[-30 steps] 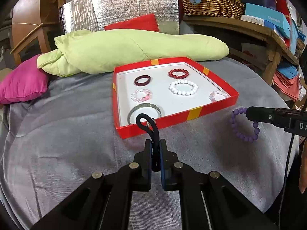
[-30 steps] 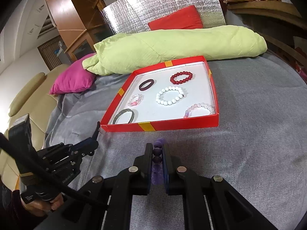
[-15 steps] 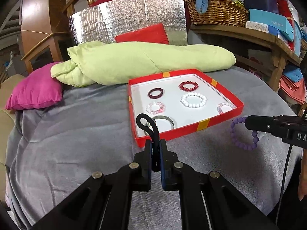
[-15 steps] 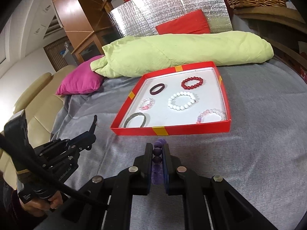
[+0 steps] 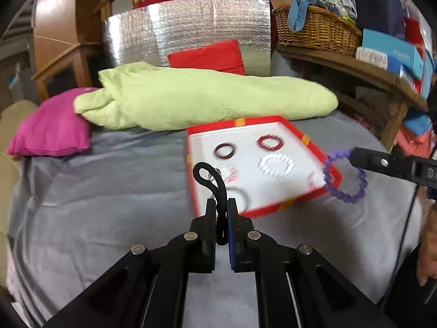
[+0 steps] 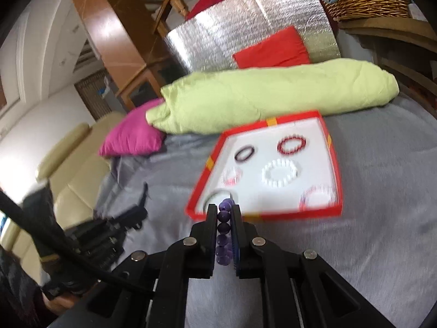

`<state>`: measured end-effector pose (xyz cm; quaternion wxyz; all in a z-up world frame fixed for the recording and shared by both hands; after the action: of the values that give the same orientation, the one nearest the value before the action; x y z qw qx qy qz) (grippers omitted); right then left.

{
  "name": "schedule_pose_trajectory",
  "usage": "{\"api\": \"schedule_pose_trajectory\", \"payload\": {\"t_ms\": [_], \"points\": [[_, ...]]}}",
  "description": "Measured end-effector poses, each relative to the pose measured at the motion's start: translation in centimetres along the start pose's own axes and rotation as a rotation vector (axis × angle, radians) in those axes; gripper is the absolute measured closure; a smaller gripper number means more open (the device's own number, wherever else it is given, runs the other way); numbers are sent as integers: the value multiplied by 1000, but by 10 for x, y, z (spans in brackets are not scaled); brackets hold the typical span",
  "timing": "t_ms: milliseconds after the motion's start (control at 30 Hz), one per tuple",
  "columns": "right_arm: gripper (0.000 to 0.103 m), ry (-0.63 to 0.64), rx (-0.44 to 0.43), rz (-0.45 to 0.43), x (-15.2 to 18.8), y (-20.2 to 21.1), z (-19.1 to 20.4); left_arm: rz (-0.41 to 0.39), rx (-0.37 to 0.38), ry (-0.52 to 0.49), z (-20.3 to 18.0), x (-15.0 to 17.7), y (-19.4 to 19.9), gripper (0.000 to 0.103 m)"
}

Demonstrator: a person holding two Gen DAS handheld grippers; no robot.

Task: Organize jewelry
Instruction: 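Carry the hair tie toward the tray with the left gripper while the right gripper carries the purple bracelet, then release the hair tie in the tray with the left gripper while the right gripper releases the purple bracelet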

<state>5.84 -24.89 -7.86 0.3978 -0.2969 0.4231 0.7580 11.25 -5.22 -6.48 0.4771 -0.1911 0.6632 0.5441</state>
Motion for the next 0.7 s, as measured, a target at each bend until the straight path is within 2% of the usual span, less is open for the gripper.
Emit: {"api": "schedule_pose_trajectory", "payload": {"t_ms": [100,200,267,367,500,533,567,600,633,700], "points": [[92,-15,12,-28,-33,-13,-10,-8,67,18,-8,-23,-20,96],[92,-38,43,-26,-53,-37,-26,31,142,54,-15,-32,-53,96],[92,-85,62,-1,-61,-61,-47,82,220,80,-21,-29,-81,96],[92,-133,104,28,-64,-89,-77,153,241,73,-34,-19,-112,95],[91,-214,156,80,-63,-122,-116,241,248,21,-52,-5,-135,93],[89,-222,162,94,-61,-128,-121,261,252,12,-53,-2,-138,90],[89,-230,166,107,-60,-132,-124,271,254,9,-54,-1,-139,82],[89,-237,172,119,-58,-137,-126,279,251,10,-53,1,-139,69],[89,-237,180,135,-57,-140,-127,273,238,13,-52,2,-137,62],[69,-203,207,132,-59,-139,-123,249,217,21,-47,0,-131,56]]}}
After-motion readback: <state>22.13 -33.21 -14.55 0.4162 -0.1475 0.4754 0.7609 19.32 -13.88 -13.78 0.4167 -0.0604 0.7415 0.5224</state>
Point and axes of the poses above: each gripper's, at about its wrist camera, not at the fingertips, and y roughly against the way its jaws point, z to its left, x to its underside, the point moved 2 cm from there along -y, roughly the way its jaws point, and after that the axes turned 6 degrees about -z, right-handed, at the moved point
